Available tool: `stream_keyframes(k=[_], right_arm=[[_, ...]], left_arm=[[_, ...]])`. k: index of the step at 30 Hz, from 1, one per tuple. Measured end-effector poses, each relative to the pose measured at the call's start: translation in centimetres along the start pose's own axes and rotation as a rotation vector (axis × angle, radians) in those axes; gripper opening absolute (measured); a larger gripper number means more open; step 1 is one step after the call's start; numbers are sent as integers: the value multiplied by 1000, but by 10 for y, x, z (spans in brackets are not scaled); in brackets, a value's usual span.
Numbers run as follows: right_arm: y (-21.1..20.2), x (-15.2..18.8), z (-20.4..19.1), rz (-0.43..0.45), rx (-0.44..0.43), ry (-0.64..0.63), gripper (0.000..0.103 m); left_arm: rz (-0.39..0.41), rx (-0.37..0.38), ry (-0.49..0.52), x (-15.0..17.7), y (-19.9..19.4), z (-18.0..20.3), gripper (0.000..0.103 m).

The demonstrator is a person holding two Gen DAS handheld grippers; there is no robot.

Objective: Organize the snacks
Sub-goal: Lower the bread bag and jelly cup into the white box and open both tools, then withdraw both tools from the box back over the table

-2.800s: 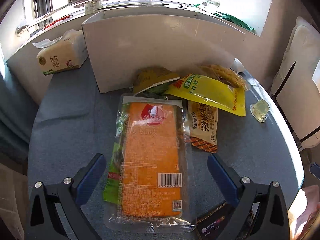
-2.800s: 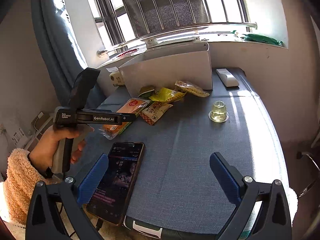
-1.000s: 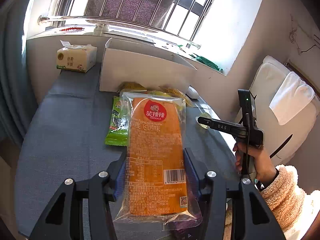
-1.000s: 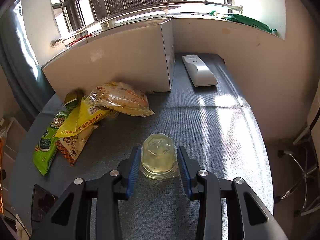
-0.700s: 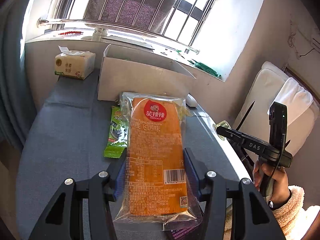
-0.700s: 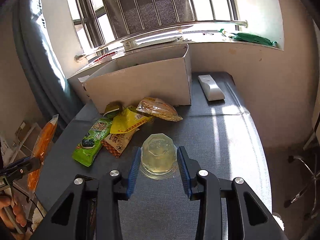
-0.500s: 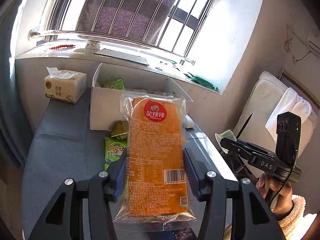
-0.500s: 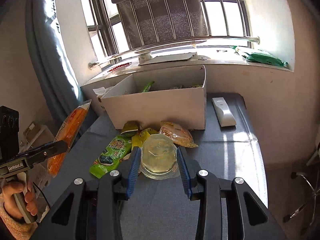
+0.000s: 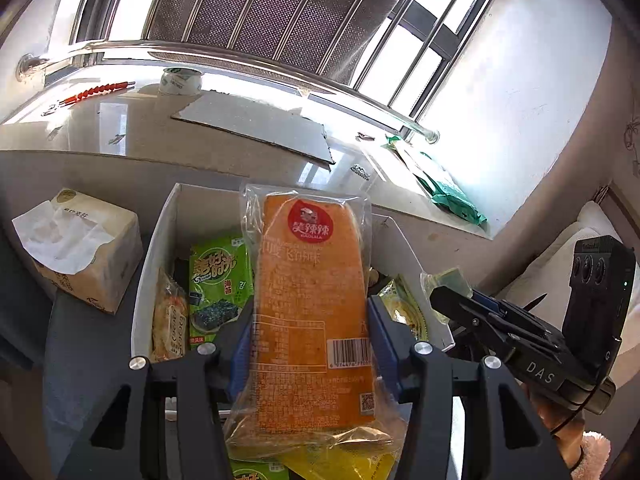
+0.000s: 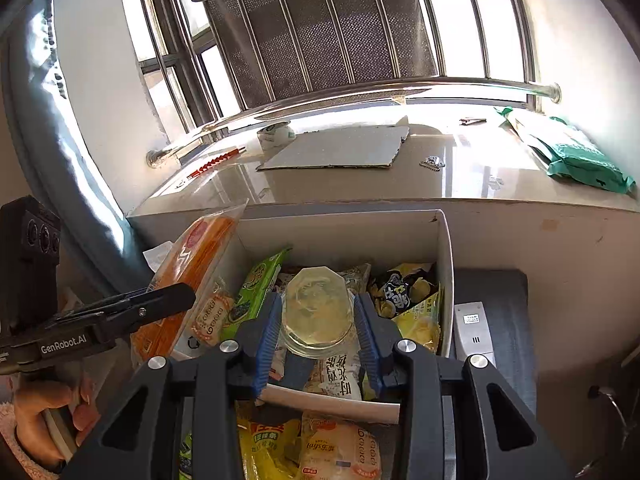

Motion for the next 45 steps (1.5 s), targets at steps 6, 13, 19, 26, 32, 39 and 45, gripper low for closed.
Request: stream_keyframes(k=[6, 13, 19, 26, 32, 39, 45], right_arm=[[42, -13, 14, -66, 58, -19, 41], [52, -21, 28, -59, 101, 35, 93], [32, -18, 29, -46, 99, 25, 103], [-47, 9, -1, 63, 41, -56, 103], [-119, 84, -20, 125, -62, -74, 103], [-152, 217, -6, 34, -139, 10, 103], [-173, 283, 5, -19, -95, 33, 103]], left_arm=[[-65, -19, 16, -10, 41, 0, 57], [-102, -54, 0, -6, 59, -4, 103], [-48, -72, -8, -7, 21, -13, 103], [97, -127, 127, 26, -74, 10, 103], [139, -107, 169, 112, -130, 38, 103], [46, -145, 91, 232, -146, 39, 103], [-25, -159, 62, 272, -148, 37, 103]])
Point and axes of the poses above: each gripper's, at about its wrist camera, not at the fingertips, and y roughly the way its jaws point, z to its right, x to its underside, the point moved 3 cm from there along y, roughly the way its jaws point, and after that the axes turned 11 degrees about y, right-handed, at the moved point
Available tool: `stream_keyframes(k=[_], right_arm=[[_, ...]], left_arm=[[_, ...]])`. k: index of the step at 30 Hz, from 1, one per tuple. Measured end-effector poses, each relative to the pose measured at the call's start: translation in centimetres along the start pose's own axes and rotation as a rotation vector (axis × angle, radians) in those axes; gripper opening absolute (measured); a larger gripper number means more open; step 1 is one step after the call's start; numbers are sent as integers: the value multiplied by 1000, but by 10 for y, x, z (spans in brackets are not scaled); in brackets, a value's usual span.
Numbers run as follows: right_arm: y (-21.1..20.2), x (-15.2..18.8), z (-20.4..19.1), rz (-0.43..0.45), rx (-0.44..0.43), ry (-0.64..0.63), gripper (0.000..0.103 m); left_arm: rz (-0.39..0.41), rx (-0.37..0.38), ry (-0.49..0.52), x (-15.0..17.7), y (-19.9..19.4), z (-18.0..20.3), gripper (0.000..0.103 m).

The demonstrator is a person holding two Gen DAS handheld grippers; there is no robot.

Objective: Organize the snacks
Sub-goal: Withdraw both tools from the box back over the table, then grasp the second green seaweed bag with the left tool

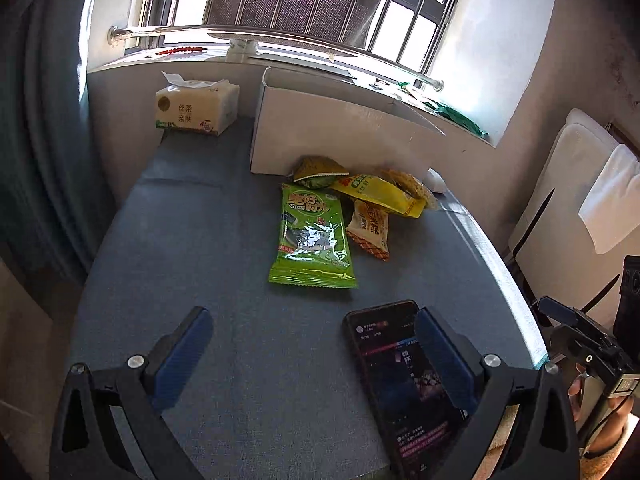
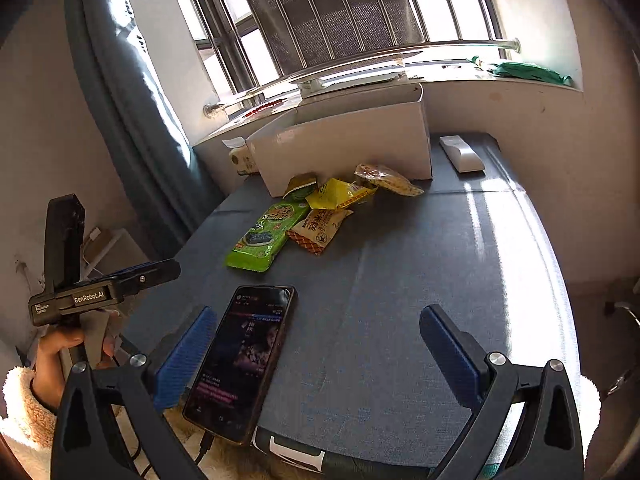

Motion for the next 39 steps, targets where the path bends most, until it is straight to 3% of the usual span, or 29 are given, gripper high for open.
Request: stream_keyframes(k=[6, 15, 21, 25, 27, 28, 34, 39], right_arm=[[-18, 4, 3, 48, -3, 14, 103], [-23, 3, -1, 71, 4, -3, 103], [-23, 5, 4, 70, 10, 6, 103], [-24, 5, 5, 69, 10, 12, 103], [-23, 5, 5, 64, 8, 17, 103], [-23, 6, 5, 66, 10, 18, 103], [-22, 7, 3, 58, 6, 14, 103], [-17, 6, 6, 48, -2, 31, 103]], left_arm=[[-24, -4, 12, -19, 14, 4, 103], [-161, -59, 118, -52, 97, 17, 103], [-245, -93, 101, -55, 138, 5, 103], [-235, -102, 150, -57, 142, 3, 99], [-218, -143, 176, -59, 139, 0, 77], [-212, -146, 163, -60, 137, -5, 71], [-164, -51, 75, -59, 120, -26, 68], [-84, -36, 41, -51, 80, -30, 68]])
Point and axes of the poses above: each gripper's, at about its wrist camera, not at the fingertips, and y roughly the way its jaws point, z to its right, x to its underside, the point moved 3 cm from there along y, roughly the way its jaws point, and after that the axes turned 11 degrees about y, right-handed, at the moved point
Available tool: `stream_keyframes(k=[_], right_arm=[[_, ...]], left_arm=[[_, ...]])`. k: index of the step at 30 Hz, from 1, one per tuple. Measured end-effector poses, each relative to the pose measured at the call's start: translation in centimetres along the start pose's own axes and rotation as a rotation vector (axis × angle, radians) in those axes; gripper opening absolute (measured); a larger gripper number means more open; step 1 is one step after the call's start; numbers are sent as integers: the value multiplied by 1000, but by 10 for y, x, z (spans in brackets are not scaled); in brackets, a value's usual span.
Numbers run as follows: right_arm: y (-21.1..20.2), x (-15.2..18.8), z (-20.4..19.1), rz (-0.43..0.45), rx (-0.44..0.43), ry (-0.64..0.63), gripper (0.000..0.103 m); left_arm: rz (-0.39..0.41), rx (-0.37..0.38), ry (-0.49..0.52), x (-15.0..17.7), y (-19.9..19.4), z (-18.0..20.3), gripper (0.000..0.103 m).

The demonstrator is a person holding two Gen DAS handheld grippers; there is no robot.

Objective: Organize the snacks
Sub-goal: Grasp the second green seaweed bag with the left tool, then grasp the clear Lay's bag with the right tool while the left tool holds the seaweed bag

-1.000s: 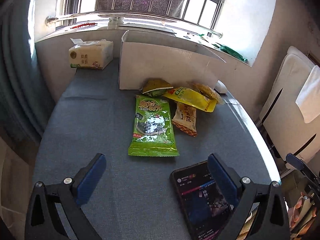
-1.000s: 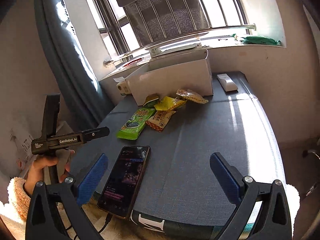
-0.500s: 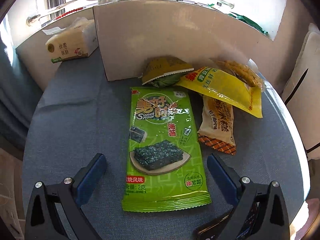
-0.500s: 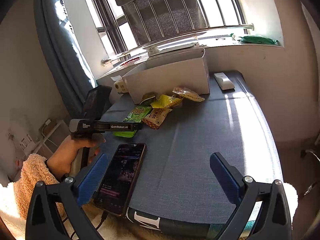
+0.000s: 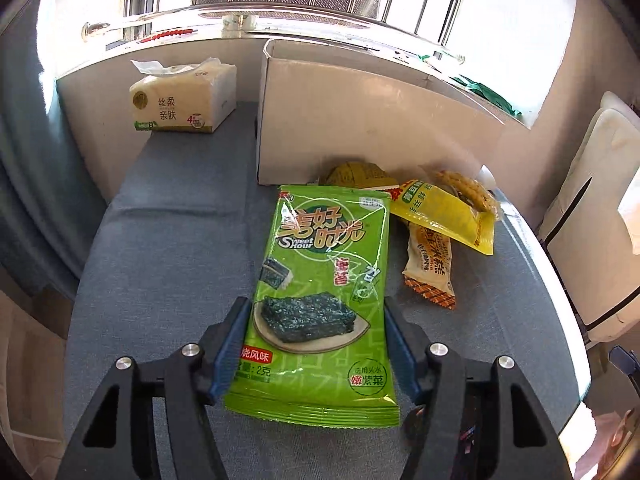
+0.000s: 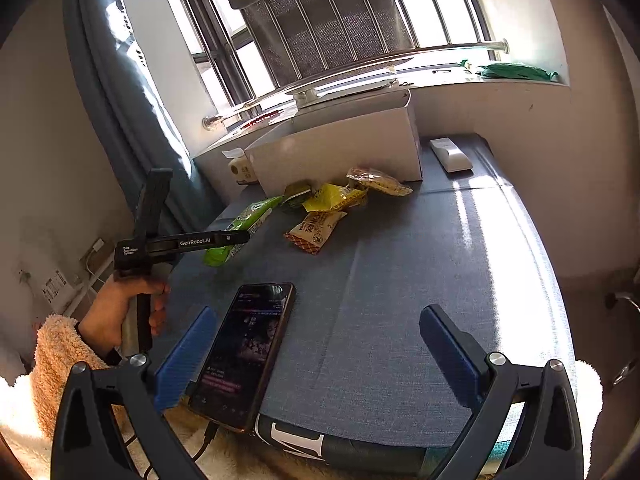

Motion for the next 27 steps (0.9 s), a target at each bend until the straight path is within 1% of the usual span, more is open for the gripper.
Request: stream_keyframes(k=[3, 4, 6, 8, 10, 11, 12, 15, 17, 20, 22, 24, 27], right_arm=[[9, -1, 4, -26, -11, 20, 103], [13, -2, 5, -35, -14, 22, 103], [24, -9, 9, -49, -13, 31, 103], [37, -19, 13, -60, -31, 45, 103], [53, -35, 16, -67, -30, 57, 103], [62, -44, 19, -78, -27, 63, 103], [72, -55, 22, -92, -44, 76, 103], [105, -87, 36, -130, -46, 144, 103], [125, -108, 44, -133, -30, 178, 103], [154, -134, 54, -171, -23, 235, 103], [172, -147, 57, -204, -42, 263, 103], [189, -156, 59, -233, -23, 276, 103], [211, -159, 59, -294, -8, 303, 103]], left_arm=[[64, 37, -33, 6, -26, -2, 68], [83, 37, -41, 10, -33, -4, 68], [112, 44, -59, 13, -46, -3, 68], [139, 67, -79, 17, -56, -3, 68], [150, 68, -82, 19, -64, -3, 68], [156, 82, -88, 19, -66, -3, 68], [162, 99, -95, 20, -68, -2, 68], [172, 107, -86, 21, -74, 2, 68], [175, 127, -89, 21, -76, 4, 68], [180, 135, -81, 21, -76, 7, 68], [177, 141, -86, 22, -74, 7, 68], [172, 141, -91, 23, -71, 6, 68], [171, 143, -99, 24, -70, 4, 68]])
Point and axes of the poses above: each gripper's, at about its wrist camera, not at the fingertips, and y roughly the way its jaws point, z to its right, x to its underside, the point moved 3 cm from there along y, roughly the way its jaws point, and after that the axes turned 11 degrees about y, right-handed, at the moved point
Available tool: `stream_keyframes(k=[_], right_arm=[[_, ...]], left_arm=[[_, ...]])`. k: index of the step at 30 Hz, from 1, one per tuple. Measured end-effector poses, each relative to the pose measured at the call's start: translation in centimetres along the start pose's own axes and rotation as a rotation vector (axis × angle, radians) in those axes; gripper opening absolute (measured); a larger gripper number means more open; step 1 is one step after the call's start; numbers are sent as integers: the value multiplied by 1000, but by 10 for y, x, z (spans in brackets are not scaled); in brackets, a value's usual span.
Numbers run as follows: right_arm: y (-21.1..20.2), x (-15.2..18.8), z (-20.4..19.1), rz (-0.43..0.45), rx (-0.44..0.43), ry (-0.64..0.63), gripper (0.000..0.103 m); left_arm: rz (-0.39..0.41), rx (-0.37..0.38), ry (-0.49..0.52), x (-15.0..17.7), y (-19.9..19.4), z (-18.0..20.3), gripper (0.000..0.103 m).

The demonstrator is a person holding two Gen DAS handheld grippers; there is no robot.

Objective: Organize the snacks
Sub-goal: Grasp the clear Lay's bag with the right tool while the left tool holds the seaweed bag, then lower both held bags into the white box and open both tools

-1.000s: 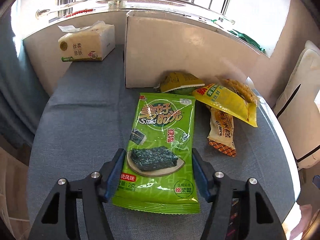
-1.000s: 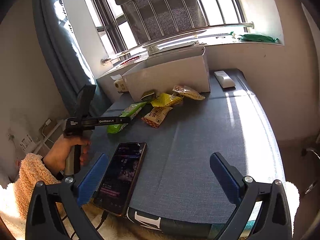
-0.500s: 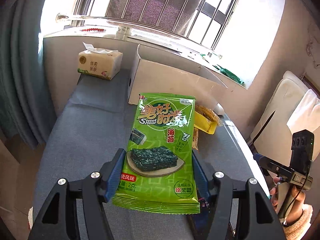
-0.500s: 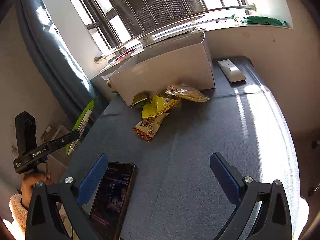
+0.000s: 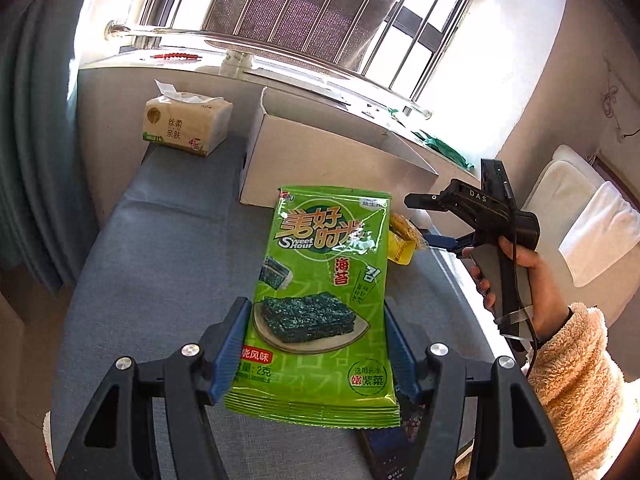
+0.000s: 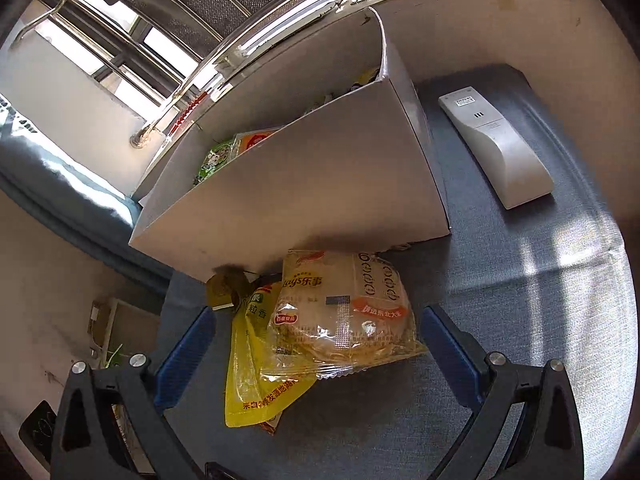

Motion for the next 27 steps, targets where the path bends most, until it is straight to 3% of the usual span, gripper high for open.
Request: stream_keyframes(k=[5, 7, 8, 10, 12, 13, 15, 18, 27], right_arm=[[24, 1, -4, -59, 64, 1, 103], [27, 1, 0, -53, 55, 32, 90], [26, 1, 2, -52, 42, 48, 73], [22, 2, 3, -34, 3, 55, 67], [11, 6, 0, -5, -22, 33, 48], [4, 7, -2, 16, -20, 18, 45], [-6, 11, -7, 38, 6, -36, 28], [-18, 14, -6, 41, 13, -78, 19], [-71, 28, -9, 141, 0, -167, 17]], left_arm=[[-1, 0, -13, 1, 0, -3, 68], [3, -2, -14, 1, -2, -4, 68], [4, -2, -16, 1, -3, -4, 68], [3, -1, -16, 2, -3, -4, 68], [5, -7, -15, 2, -4, -4, 68], [6, -2, -17, 2, -5, -4, 68], [9, -2, -16, 1, -5, -4, 68], [11, -1, -8, 0, -5, -1, 68], [31, 5, 36, -19, -2, 11, 68]])
Point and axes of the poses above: each gripper's, at about its wrist camera, not at the fingertips, and y roughly the way its jaws point, z to its right, x to its underside, the point moved 3 cm from there along y, roughly the way its jaws point, and after that the axes turned 11 degrees about y, right-handed, at the moved point
